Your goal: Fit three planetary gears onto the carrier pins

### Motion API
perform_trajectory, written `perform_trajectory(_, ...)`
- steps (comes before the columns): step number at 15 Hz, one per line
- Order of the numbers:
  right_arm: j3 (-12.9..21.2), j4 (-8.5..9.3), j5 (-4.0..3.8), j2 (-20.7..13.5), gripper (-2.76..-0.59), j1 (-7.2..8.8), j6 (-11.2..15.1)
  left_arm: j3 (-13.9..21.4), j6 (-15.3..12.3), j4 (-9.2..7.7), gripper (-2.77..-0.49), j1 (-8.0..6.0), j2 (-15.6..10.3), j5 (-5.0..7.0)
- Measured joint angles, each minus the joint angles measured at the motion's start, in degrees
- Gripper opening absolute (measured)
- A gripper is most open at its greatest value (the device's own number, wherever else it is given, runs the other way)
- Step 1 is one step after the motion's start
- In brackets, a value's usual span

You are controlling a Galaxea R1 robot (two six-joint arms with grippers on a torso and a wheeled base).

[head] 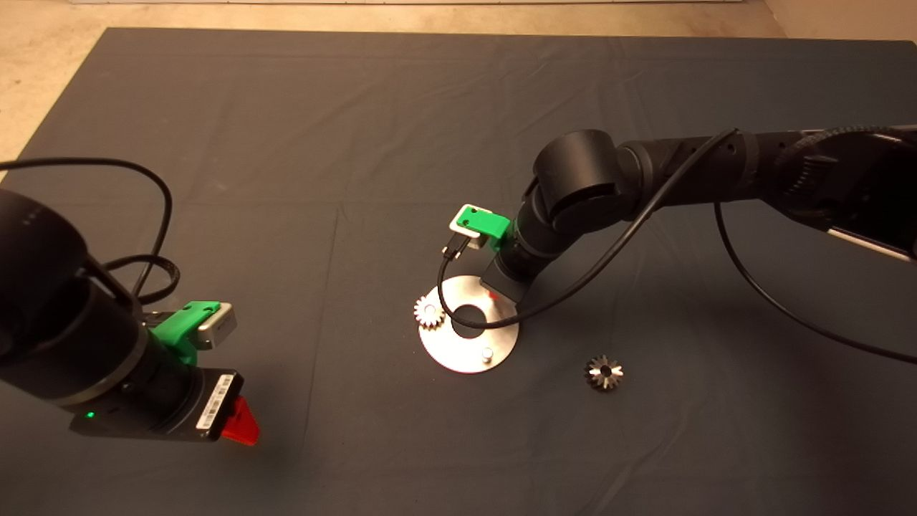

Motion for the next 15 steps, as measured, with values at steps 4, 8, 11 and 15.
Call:
perform_trajectory(4, -0.29, -0.02, 0.15, 0.4, -2.29, -0.02, -0.02, 0.0, 0.01, -0.09, -1.22, 0.02, 0.0, 0.02)
perform_trajectory(8, -0.32, -0.02, 0.15, 0.78, -2.29, -0.02, -0.02, 0.02, 0.02, -0.11, -1.22, 0.02, 0.0, 0.02)
perform_trajectory(11, -0.32, -0.02, 0.1, 0.76, -2.29, -0.02, -0.02, 0.28, 0.02, -0.15, -1.22, 0.02, -0.02, 0.02)
perform_trajectory(15, -0.32, -0.05, 0.01, 0.62, -2.29, -0.05, -0.02, 0.34, 0.0, -0.15, -1.22, 0.02, 0.0, 0.02)
